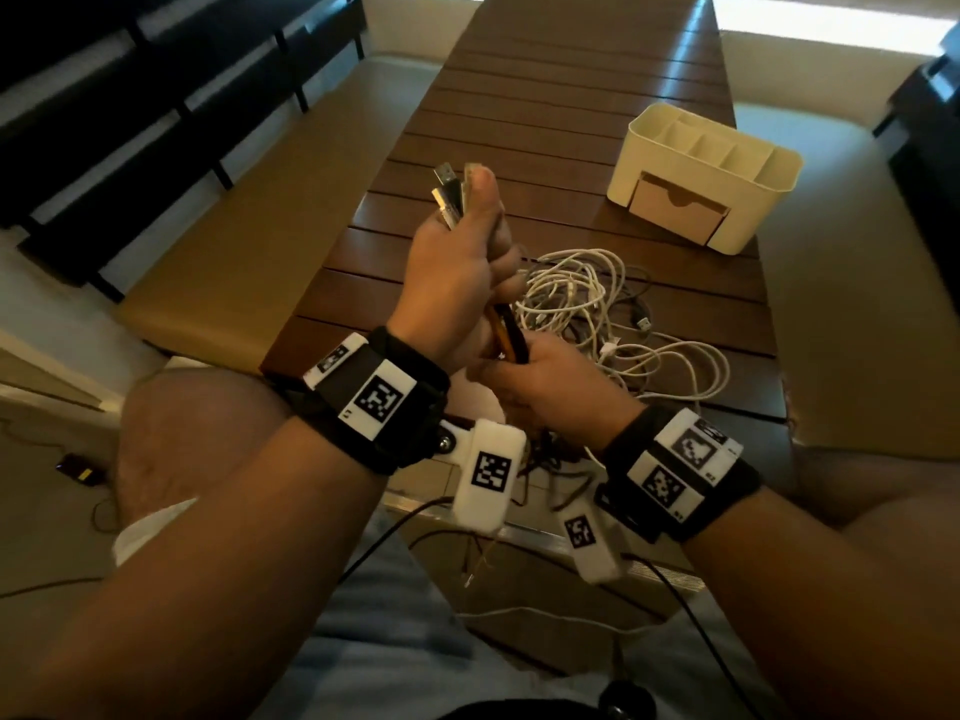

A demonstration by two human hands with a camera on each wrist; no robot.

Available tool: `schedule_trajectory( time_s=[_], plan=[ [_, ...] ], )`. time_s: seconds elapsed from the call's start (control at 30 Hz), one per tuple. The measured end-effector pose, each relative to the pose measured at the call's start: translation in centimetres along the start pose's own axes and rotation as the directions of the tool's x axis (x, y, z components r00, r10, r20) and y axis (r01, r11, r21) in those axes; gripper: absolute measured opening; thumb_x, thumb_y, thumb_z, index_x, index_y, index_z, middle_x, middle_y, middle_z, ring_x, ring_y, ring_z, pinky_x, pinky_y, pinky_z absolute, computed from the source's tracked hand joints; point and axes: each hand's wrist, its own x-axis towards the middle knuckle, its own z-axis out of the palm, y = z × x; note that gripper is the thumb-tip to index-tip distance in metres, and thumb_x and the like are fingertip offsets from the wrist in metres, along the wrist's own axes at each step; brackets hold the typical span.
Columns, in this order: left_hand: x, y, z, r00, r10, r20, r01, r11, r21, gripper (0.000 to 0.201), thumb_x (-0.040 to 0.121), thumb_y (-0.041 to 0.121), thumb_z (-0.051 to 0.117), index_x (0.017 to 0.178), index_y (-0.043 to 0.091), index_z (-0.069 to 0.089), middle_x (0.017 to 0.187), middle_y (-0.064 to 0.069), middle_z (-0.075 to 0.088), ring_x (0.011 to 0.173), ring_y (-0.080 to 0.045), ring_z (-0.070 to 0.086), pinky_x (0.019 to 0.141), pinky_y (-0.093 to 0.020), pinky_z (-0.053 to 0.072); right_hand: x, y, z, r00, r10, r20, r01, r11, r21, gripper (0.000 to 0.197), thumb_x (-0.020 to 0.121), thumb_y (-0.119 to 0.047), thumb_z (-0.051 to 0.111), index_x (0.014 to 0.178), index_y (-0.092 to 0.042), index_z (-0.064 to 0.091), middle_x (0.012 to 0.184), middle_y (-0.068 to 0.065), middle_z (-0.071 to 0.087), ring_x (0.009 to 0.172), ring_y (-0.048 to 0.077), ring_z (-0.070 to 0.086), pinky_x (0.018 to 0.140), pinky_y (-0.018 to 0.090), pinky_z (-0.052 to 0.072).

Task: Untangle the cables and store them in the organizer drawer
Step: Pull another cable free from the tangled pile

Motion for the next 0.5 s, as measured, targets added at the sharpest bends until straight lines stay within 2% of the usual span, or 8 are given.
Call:
schedule_trajectory(
  time_s=[0.1,0.17,0.23,0.3,0.33,0.4,0.47,0.5],
  plan=[
    [1.7,-0.5,-0.4,0.996,-0.025,0.089,0.028,0.999,-0.028,0.034,0.107,0.034,0.038,0.08,0.016,0.042,0.058,0.005,0.028,0.045,-0.006,0.027,0.043,-0.019,0.032,0.3,0.2,-0.9,0.996,0.047,-0.074,-0.031,0.979,0.202,0.021,0.1,-0.013,0.054,0.081,-0.019,0.048,0.053,-0.006,0.035,0.041,0.008,0.028,0.04,0.022,0.024],
    [2.3,-1.1,-0.9,0.981,-0.071,0.181,0.088,0.992,-0.086,0.024,0.106,0.031,0.041,0.093,0.012,0.045,0.064,0.004,0.035,0.052,-0.008,0.039,0.054,-0.021,0.042,0.4,0.3,-1.9,0.987,0.098,-0.128,-0.052,0.945,0.324,0.025,0.101,-0.013,0.052,0.078,-0.022,0.047,0.053,-0.007,0.031,0.039,0.008,0.024,0.038,0.02,0.019],
    [2.7,-1.9,-1.4,0.96,-0.132,0.247,0.174,0.972,-0.156,0.026,0.105,0.029,0.041,0.115,0.006,0.047,0.073,0.0,0.042,0.066,-0.012,0.049,0.066,-0.026,0.049,0.5,0.7,-2.8,0.976,0.152,-0.156,-0.085,0.926,0.368,0.025,0.101,-0.016,0.052,0.078,-0.023,0.046,0.054,-0.007,0.029,0.04,0.009,0.022,0.04,0.019,0.017],
    [3.2,-2.8,-1.8,0.947,-0.184,0.263,0.235,0.956,-0.178,0.034,0.107,0.031,0.035,0.12,0.003,0.049,0.075,0.0,0.044,0.069,-0.014,0.051,0.07,-0.029,0.051,0.9,1.3,-3.1,0.972,0.189,-0.141,-0.133,0.933,0.336,0.024,0.102,-0.02,0.053,0.079,-0.023,0.046,0.055,-0.006,0.031,0.041,0.01,0.023,0.04,0.021,0.019],
    [3.5,-3.1,-1.9,0.942,-0.209,0.262,0.258,0.951,-0.169,0.035,0.107,0.033,0.033,0.115,0.005,0.052,0.072,0.001,0.043,0.066,-0.013,0.049,0.067,-0.029,0.051,1.2,1.6,-3.0,0.973,0.194,-0.124,-0.153,0.947,0.282,0.022,0.102,-0.021,0.053,0.081,-0.022,0.047,0.054,-0.007,0.034,0.041,0.01,0.027,0.041,0.023,0.021],
    [4.3,-3.6,-2.1,0.931,-0.248,0.268,0.296,0.943,-0.154,0.033,0.107,0.037,0.032,0.102,0.01,0.052,0.068,0.004,0.035,0.056,-0.009,0.039,0.054,-0.025,0.045,2.0,2.0,-2.7,0.983,0.157,-0.092,-0.156,0.988,0.019,0.016,0.101,-0.025,0.055,0.087,-0.019,0.052,0.053,-0.01,0.043,0.042,0.008,0.036,0.046,0.028,0.029],
    [4.9,-4.0,-2.6,0.915,-0.272,0.297,0.329,0.93,-0.162,0.032,0.107,0.038,0.032,0.097,0.014,0.049,0.066,0.005,0.028,0.05,-0.006,0.029,0.043,-0.019,0.032,2.5,1.6,-2.8,0.99,0.138,-0.033,-0.141,0.947,-0.287,0.01,0.098,-0.035,0.06,0.097,-0.025,0.057,0.063,-0.013,0.057,0.051,0.002,0.051,0.054,0.028,0.041],
    [5.2,-4.1,-3.1,0.908,-0.28,0.312,0.341,0.926,-0.163,0.031,0.106,0.038,0.032,0.096,0.014,0.048,0.065,0.006,0.027,0.049,-0.005,0.026,0.04,-0.017,0.027,2.6,1.1,-3.3,0.987,0.16,0.001,-0.147,0.905,-0.399,0.016,0.095,-0.039,0.063,0.105,-0.029,0.057,0.075,-0.014,0.064,0.061,0.0,0.059,0.06,0.026,0.048]
  ],
)
